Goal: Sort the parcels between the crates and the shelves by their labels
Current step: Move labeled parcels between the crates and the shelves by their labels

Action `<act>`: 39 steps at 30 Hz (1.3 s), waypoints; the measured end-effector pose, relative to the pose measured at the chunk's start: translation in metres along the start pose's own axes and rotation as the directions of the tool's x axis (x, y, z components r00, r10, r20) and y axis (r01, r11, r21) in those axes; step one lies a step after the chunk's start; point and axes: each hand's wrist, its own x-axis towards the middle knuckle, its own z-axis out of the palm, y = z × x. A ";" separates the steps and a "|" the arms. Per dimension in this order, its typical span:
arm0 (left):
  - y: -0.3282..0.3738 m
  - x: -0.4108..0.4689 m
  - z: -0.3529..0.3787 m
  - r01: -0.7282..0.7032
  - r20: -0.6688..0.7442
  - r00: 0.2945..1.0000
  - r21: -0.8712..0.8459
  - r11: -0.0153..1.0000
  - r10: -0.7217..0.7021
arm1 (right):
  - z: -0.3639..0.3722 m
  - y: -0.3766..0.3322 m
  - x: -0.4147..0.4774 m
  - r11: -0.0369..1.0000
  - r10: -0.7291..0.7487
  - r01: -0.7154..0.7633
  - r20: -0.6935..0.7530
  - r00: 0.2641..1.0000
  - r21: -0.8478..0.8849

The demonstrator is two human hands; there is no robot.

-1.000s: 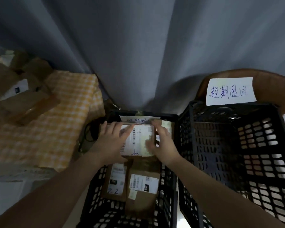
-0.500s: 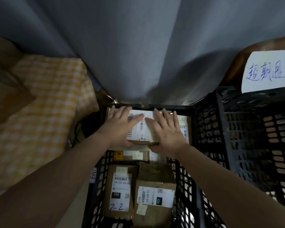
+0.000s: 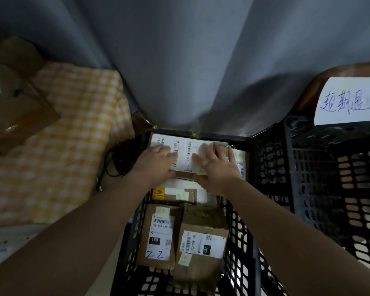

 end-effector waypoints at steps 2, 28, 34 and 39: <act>-0.001 -0.020 -0.009 0.041 -0.002 0.999 0.026 0.999 -0.041 | -0.013 -0.006 -0.004 0.998 0.014 -0.011 0.040 0.999 -0.063; 0.276 -0.498 -0.199 0.792 -0.663 0.485 0.056 0.608 -0.571 | -0.221 -0.139 -0.377 0.706 -0.661 0.685 -0.513 0.548 -0.178; 0.325 -0.615 -0.224 0.896 -0.756 0.319 0.043 0.443 -0.572 | -0.265 -0.214 -0.462 0.496 -0.693 0.844 -0.678 0.243 -0.204; 0.350 -0.709 -0.223 0.952 -0.803 0.172 -0.013 0.305 -0.571 | -0.277 -0.294 -0.532 0.325 -0.683 0.922 -0.727 0.075 -0.210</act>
